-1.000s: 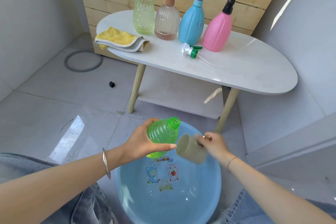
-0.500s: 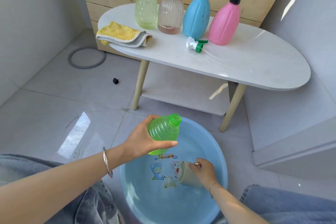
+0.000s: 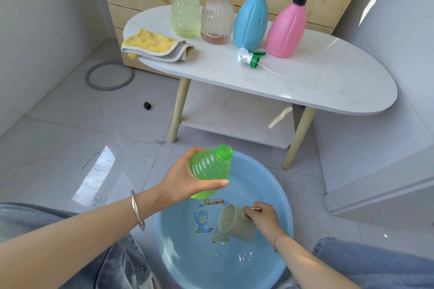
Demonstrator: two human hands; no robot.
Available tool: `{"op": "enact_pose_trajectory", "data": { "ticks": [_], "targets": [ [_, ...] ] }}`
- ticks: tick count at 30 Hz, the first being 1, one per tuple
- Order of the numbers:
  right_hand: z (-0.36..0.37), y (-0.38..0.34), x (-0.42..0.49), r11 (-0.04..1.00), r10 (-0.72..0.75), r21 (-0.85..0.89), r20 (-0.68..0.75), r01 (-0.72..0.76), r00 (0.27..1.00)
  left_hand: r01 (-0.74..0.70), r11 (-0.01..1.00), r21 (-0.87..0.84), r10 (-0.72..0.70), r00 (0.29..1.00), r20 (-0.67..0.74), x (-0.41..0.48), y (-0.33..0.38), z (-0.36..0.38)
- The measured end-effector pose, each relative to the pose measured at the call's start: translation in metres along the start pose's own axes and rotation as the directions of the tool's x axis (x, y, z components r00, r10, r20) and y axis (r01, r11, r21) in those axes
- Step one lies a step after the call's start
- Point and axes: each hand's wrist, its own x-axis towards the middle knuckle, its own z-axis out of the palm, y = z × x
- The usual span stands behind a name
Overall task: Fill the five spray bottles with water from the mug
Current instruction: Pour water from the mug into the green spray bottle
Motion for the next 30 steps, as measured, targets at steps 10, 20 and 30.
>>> {"op": "enact_pose_trajectory", "data": {
  "ticks": [10,20,30],
  "targets": [
    [-0.087,-0.118,-0.008,0.902,-0.172,0.392,-0.051,0.178,0.984,-0.064,0.992,-0.109,0.058,0.997,-0.056,-0.002,0.011,-0.001],
    [-0.166,-0.198,-0.061,0.741,-0.423,0.483,-0.205,0.467,0.883,-0.092,0.993,-0.074,0.088,0.995,-0.049,-0.004,0.017,0.003],
    [-0.168,-0.219,-0.094,0.677,-0.525,0.432,-0.284,0.596,0.802,-0.086,0.993,-0.075,0.09,0.995,0.046,-0.008,0.016,0.008]
  ]
}}
